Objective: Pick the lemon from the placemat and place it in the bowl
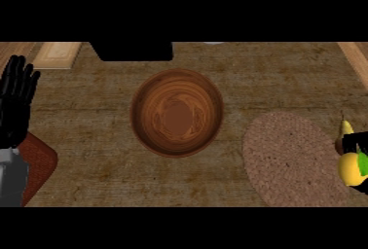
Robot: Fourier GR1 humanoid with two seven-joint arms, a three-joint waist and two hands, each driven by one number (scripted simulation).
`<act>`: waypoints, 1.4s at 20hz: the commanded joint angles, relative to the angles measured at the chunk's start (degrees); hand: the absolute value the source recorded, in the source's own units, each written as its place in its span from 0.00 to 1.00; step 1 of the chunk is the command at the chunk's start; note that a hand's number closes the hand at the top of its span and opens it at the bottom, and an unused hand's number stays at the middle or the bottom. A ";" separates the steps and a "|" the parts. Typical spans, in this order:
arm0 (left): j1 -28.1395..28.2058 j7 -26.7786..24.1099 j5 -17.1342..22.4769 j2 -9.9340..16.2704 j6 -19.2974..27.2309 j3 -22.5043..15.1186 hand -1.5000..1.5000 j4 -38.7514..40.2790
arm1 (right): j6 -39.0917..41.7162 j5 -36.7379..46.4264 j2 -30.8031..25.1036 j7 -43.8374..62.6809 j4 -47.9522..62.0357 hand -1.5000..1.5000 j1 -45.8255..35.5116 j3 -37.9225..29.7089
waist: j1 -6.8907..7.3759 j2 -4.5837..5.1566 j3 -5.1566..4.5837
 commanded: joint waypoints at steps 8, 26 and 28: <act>-1.81 2.77 -0.18 0.63 0.37 0.03 0.50 -0.52 | 5.11 -8.13 -5.30 10.16 -11.66 1.00 -0.28 -14.95 | -0.29 -0.13 0.25; -1.20 -0.31 -0.86 0.18 -0.07 0.31 0.50 1.00 | 36.47 -44.35 8.58 43.48 -46.32 1.00 -20.85 -18.75 | 0.25 -0.30 0.11; -3.16 -1.09 -2.43 -1.26 1.42 -0.88 0.50 3.99 | 37.41 -47.16 11.64 51.14 -48.48 1.00 -23.70 -15.70 | -0.09 -0.21 0.09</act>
